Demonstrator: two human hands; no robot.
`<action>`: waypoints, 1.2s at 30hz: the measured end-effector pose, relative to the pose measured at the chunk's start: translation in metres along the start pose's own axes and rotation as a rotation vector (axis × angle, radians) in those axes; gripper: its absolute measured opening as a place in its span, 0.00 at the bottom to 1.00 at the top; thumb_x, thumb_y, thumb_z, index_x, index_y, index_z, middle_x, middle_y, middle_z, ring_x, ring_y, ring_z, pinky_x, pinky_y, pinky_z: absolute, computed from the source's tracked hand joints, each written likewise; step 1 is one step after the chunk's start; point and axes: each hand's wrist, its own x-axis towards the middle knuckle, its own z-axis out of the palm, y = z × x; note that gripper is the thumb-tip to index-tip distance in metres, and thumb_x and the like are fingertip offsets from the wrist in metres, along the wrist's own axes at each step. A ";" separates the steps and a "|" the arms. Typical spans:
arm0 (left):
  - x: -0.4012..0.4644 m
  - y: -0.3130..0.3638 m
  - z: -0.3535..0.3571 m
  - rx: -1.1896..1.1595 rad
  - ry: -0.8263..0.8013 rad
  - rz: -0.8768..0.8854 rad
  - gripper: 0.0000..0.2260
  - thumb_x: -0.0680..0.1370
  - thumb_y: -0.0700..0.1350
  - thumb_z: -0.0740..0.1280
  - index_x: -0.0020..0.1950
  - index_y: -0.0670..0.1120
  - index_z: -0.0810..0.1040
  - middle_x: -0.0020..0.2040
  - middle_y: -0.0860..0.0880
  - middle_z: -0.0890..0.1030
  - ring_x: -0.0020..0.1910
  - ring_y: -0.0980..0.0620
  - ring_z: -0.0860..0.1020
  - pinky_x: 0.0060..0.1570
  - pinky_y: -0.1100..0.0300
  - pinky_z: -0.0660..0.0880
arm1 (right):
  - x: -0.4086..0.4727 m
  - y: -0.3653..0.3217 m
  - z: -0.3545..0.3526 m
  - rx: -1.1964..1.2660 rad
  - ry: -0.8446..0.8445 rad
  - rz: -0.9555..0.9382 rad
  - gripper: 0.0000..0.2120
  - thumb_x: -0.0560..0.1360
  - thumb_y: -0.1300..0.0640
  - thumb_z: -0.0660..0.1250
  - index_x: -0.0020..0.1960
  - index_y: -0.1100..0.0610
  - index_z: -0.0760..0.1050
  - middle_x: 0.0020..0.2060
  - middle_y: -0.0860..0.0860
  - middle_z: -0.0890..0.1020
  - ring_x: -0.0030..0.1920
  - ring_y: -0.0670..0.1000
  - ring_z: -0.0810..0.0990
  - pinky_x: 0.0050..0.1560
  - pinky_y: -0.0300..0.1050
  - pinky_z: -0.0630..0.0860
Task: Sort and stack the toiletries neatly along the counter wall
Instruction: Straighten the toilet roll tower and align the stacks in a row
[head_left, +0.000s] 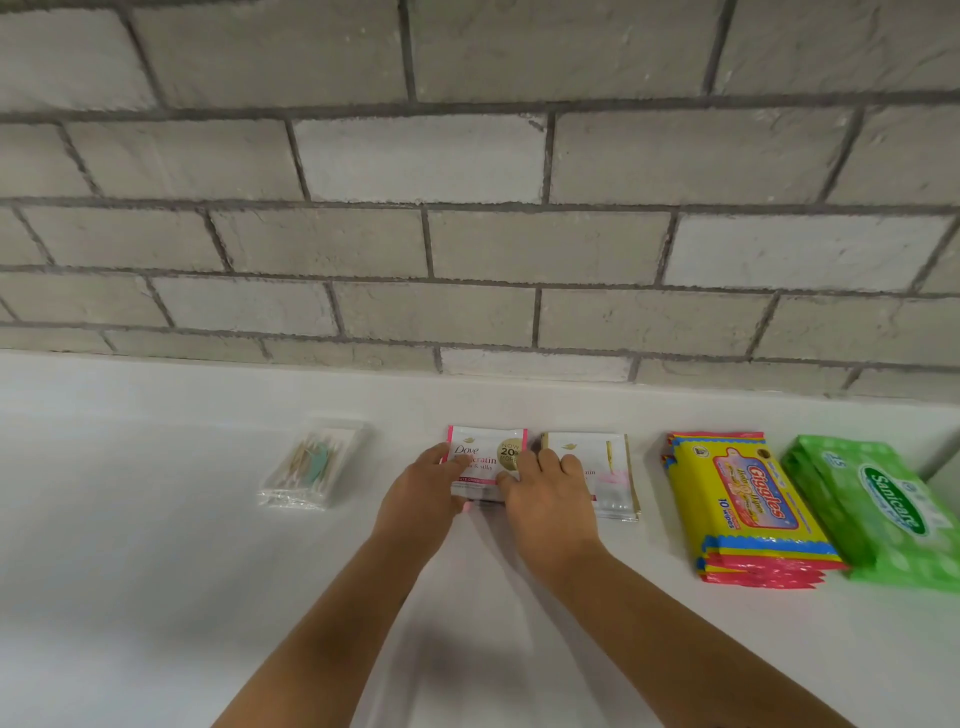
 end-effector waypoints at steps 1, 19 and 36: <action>-0.001 0.001 0.000 0.008 0.002 -0.002 0.25 0.74 0.45 0.69 0.70 0.51 0.70 0.72 0.54 0.66 0.66 0.53 0.71 0.61 0.60 0.71 | 0.001 0.000 0.002 -0.003 -0.003 0.005 0.17 0.78 0.58 0.54 0.65 0.59 0.69 0.61 0.59 0.70 0.61 0.59 0.67 0.62 0.54 0.61; -0.016 -0.065 -0.080 -0.137 0.334 -0.268 0.17 0.79 0.40 0.60 0.68 0.47 0.73 0.66 0.47 0.75 0.65 0.48 0.73 0.65 0.60 0.66 | 0.029 -0.083 -0.019 1.069 -0.120 0.055 0.26 0.75 0.54 0.64 0.72 0.46 0.64 0.69 0.48 0.69 0.67 0.49 0.70 0.67 0.42 0.66; 0.005 -0.131 -0.085 -0.088 0.034 -0.599 0.18 0.79 0.42 0.58 0.67 0.38 0.72 0.65 0.40 0.75 0.65 0.42 0.72 0.63 0.54 0.67 | 0.078 -0.144 -0.008 1.690 -0.519 0.189 0.18 0.76 0.63 0.58 0.65 0.51 0.65 0.49 0.51 0.76 0.34 0.51 0.78 0.32 0.43 0.75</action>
